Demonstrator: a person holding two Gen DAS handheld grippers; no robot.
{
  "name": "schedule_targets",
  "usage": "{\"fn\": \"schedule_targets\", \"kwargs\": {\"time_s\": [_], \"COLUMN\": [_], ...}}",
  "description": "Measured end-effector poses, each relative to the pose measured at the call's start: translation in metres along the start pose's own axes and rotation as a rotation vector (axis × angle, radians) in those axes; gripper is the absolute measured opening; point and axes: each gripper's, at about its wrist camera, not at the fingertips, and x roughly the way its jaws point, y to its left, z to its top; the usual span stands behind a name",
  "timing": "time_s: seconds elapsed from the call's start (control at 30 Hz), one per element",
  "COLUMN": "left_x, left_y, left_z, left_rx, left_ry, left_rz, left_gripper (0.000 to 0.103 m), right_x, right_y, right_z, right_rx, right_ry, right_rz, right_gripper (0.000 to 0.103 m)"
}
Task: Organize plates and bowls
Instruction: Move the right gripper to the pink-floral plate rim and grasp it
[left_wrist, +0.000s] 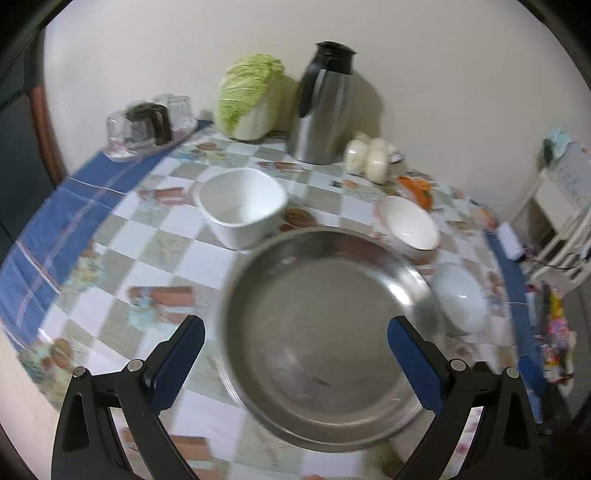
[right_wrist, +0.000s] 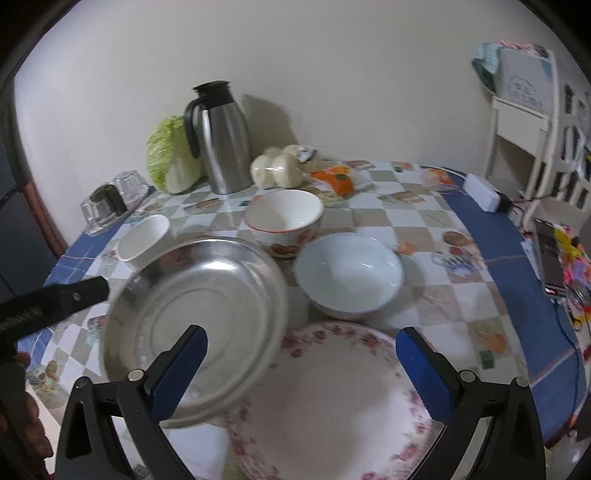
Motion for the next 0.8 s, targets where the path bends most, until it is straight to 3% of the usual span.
{"fn": "schedule_targets", "kwargs": {"time_s": [0.37, 0.57, 0.8], "left_x": [-0.002, -0.002, 0.001], "left_y": [-0.053, -0.083, -0.106], "left_z": [-0.021, -0.037, -0.051], "left_rx": [0.126, 0.199, 0.252], "left_ry": [0.045, 0.080, 0.109], "left_rz": [-0.066, -0.111, -0.135], "left_gripper": [0.099, 0.099, 0.099], "right_x": [-0.007, 0.005, 0.032], "right_y": [-0.074, -0.100, -0.119], "right_z": [-0.022, -0.036, -0.055], "right_rx": [0.178, 0.244, 0.319], "right_ry": [0.039, 0.115, 0.244], "right_rz": [-0.075, -0.100, -0.092], "right_gripper": [0.103, 0.102, 0.062]}}
